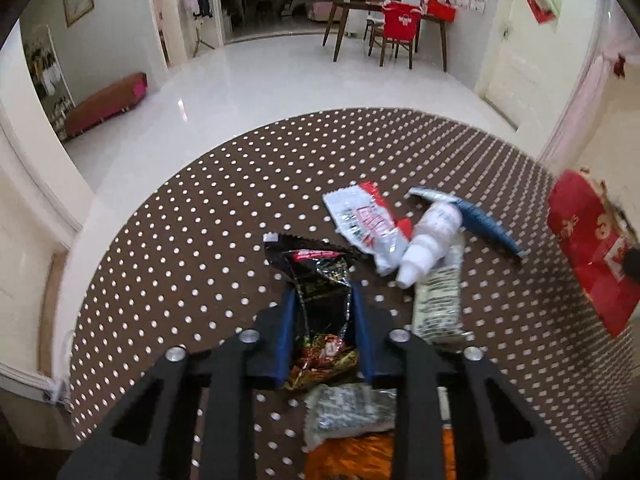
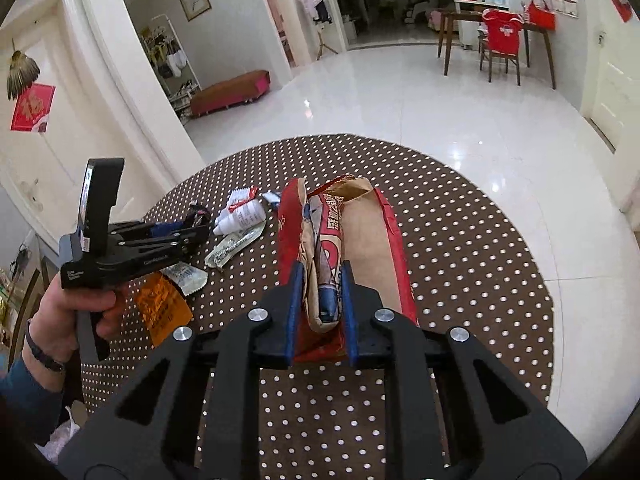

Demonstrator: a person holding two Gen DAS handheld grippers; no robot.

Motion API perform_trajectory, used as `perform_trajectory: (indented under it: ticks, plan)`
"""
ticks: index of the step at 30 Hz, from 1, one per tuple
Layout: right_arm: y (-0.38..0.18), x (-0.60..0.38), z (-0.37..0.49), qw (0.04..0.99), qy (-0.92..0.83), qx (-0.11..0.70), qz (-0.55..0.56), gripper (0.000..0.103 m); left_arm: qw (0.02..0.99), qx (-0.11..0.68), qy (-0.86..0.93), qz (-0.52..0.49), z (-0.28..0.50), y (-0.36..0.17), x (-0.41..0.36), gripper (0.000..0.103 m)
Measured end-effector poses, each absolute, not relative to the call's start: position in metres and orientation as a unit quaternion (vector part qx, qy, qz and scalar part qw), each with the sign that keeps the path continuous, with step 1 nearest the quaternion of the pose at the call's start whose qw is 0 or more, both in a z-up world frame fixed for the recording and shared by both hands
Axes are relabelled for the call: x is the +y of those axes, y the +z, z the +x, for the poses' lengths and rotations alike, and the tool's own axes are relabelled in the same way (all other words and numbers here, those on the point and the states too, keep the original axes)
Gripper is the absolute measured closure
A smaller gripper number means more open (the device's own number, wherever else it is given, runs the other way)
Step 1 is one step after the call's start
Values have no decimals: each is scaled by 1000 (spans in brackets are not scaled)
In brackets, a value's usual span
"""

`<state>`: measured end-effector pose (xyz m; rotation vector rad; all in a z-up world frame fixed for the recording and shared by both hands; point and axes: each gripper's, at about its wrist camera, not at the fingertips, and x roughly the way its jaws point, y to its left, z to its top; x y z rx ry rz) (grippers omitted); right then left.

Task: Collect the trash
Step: 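Grasp the red printed bag with the right tool while the left tool grasps the black snack wrapper, then carry the bag and wrapper to the blue bin and open both tools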

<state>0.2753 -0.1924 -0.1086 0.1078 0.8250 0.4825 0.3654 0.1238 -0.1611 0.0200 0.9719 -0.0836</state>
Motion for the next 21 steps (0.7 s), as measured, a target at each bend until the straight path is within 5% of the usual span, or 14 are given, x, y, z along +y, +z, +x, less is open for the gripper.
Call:
perform_trajectory:
  ticks: [21]
  plan:
    - [-70,-293,246,918,179,331,122,85,928,354,-116,-27,289,-69,49,80]
